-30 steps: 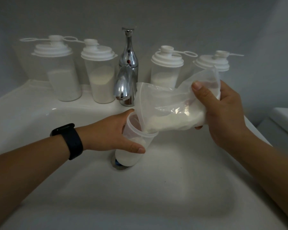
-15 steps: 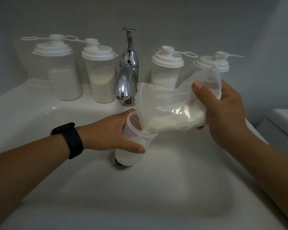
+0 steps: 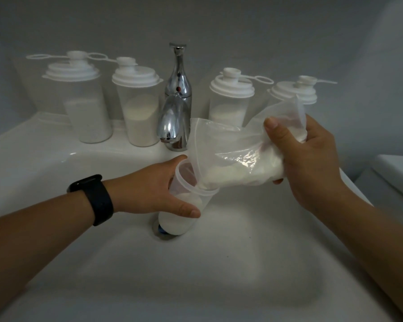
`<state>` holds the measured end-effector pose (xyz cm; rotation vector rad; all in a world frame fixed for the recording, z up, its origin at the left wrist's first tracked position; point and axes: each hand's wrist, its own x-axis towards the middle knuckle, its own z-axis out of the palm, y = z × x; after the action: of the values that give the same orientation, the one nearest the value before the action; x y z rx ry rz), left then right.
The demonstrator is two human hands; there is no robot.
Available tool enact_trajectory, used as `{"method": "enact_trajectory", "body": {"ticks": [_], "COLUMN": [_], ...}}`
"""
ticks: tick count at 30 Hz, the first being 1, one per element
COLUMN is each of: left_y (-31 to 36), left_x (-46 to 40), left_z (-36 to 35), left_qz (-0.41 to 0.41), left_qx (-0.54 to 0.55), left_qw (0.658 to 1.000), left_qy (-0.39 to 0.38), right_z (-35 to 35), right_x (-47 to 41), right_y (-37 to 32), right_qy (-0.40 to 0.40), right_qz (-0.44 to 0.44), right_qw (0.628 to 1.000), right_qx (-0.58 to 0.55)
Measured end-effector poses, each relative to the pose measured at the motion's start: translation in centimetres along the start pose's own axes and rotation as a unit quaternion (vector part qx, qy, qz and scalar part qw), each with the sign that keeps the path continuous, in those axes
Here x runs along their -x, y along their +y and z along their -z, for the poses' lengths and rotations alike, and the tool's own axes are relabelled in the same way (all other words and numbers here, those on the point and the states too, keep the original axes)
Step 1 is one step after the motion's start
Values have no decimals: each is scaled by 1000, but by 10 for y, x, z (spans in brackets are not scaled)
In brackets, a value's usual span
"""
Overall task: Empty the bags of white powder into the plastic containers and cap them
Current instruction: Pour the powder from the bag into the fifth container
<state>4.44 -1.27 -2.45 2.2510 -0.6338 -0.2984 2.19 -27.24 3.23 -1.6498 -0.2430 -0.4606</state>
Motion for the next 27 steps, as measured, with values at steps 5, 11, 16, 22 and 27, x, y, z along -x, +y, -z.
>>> {"method": "enact_trajectory", "body": {"ticks": [5,11,16,22,27], "left_y": [0,1,1,0,0], "left_x": [1,0,0,2,1], "left_z": [0,0,-1,-1,-1], "left_qz": [2,-2,-3,-3,-2], "left_qx": [8,2,8,7,-1], "left_qw": [1000,1000,1000,1000,1000], "left_qy": [1,2,3,3,4], "right_z": [0,0,0,0,0], "right_x": [-1,0,0,-1,0], "right_y": [0,-1,-2,-1,-2], "right_qy": [5,8,6,4,4], "right_qz": [-2,2,1,0,2], "right_qw": [1000,1000,1000,1000,1000], "right_qx": [13,23,27,19,16]}}
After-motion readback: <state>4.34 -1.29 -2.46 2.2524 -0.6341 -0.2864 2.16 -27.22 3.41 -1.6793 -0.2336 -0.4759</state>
